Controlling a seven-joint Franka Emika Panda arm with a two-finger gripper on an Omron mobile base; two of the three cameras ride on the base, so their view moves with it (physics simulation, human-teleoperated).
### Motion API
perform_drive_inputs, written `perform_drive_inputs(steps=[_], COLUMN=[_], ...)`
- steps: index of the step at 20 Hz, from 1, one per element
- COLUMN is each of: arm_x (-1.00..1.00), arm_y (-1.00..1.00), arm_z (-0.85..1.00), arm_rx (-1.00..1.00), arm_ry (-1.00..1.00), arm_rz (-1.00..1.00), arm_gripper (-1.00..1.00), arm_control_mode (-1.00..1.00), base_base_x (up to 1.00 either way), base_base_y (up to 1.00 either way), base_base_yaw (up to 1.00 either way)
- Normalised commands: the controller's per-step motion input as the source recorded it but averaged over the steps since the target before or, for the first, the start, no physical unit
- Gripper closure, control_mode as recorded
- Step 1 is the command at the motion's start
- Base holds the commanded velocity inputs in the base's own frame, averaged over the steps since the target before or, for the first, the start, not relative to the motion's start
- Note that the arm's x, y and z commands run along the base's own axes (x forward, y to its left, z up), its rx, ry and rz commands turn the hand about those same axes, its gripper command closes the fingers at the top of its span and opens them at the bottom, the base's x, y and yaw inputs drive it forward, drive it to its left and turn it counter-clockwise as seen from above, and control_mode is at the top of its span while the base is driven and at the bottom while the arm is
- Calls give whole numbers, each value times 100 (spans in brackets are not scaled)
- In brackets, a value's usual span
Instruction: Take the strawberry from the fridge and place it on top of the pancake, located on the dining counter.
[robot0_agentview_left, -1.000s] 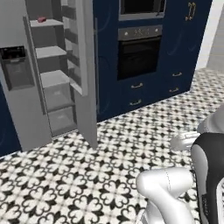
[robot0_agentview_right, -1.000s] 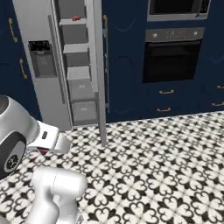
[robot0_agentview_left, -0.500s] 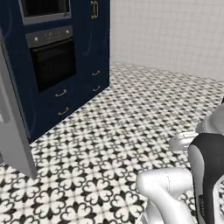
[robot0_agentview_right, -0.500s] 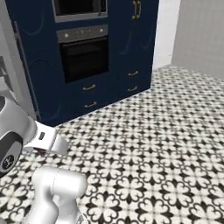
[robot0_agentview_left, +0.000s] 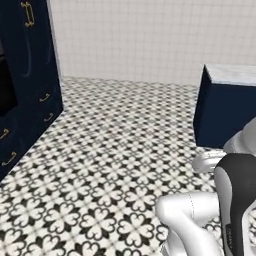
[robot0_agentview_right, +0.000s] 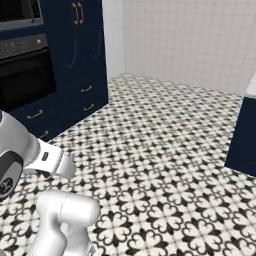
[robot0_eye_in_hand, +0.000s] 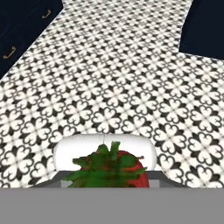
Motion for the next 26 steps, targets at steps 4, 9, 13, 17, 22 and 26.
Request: perform_drive_inputs(steps=[4, 9, 13, 17, 22, 26], arm_x=[0, 0, 0, 0, 0, 0], arm_y=[0, 0, 0, 0, 0, 0], arm_z=[0, 0, 0, 0, 0, 0], arm_rx=[0, 0, 0, 0, 0, 0], arm_ry=[0, 0, 0, 0, 0, 0], arm_rz=[0, 0, 0, 0, 0, 0], arm_gripper=[100, 100, 100, 100, 100, 100], arm_control_mode=[100, 100, 100, 100, 100, 100], base_base_x=[100, 83, 79, 100, 100, 100], base_base_y=[12, -17, 9, 55, 71, 79], base_base_yaw=[-33, -42, -51, -35, -20, 0])
